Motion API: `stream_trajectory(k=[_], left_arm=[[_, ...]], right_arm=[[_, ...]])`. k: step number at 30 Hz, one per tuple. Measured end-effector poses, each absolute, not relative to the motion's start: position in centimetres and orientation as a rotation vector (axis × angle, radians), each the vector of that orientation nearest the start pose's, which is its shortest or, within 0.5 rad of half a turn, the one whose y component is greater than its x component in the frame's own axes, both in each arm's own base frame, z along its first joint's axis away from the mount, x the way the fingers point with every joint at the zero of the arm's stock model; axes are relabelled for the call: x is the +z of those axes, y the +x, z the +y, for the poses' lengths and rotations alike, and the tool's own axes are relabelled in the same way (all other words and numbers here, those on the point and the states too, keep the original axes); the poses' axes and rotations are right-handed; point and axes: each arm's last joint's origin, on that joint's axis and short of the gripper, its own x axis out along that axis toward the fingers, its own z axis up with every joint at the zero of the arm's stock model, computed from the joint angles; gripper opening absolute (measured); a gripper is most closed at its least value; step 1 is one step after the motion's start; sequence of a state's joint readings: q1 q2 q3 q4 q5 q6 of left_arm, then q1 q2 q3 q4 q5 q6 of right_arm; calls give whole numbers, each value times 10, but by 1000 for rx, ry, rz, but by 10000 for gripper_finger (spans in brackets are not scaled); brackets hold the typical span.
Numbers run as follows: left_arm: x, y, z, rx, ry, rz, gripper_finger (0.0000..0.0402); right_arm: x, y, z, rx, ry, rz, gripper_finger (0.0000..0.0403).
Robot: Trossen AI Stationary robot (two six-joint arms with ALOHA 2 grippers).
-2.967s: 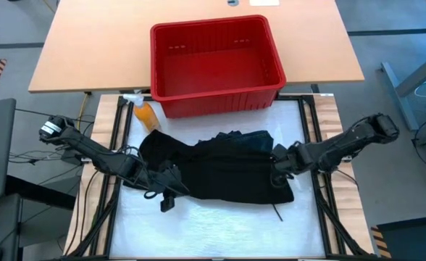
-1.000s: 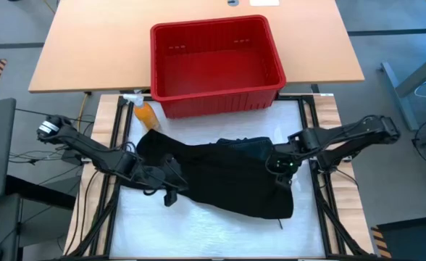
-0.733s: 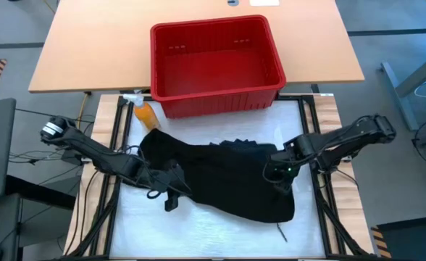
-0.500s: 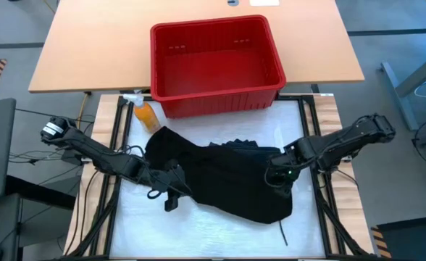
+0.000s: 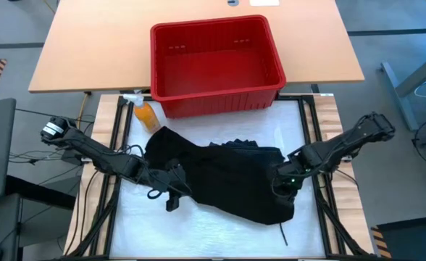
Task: Fold Laundry from Bin
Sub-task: Fold the black shirt from the red laundry bin
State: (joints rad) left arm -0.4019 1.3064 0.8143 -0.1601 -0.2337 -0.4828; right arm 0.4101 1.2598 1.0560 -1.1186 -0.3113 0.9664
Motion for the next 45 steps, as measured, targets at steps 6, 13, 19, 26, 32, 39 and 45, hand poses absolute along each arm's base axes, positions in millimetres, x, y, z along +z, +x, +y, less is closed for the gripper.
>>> stream_trajectory(k=[6,13,19,26,32,39,45], left_arm=[[237,256,-96,-1,-276,629,167],[219,281,-94,38,-255,577,167],[189,321,-91,79,-317,428,167],[201,343,-85,124,-246,346,167],[215,351,-82,125,-209,302,167],[222,360,-77,101,-244,265,167],[234,386,-88,-31,-231,276,167]], right_arm=[[296,200,112,62,775,1399,40],[331,221,130,314,836,1084,31],[335,224,128,309,830,1028,32],[359,226,130,469,873,836,31],[412,204,118,552,830,570,31],[442,193,105,571,746,421,32],[458,197,93,586,661,251,35]])
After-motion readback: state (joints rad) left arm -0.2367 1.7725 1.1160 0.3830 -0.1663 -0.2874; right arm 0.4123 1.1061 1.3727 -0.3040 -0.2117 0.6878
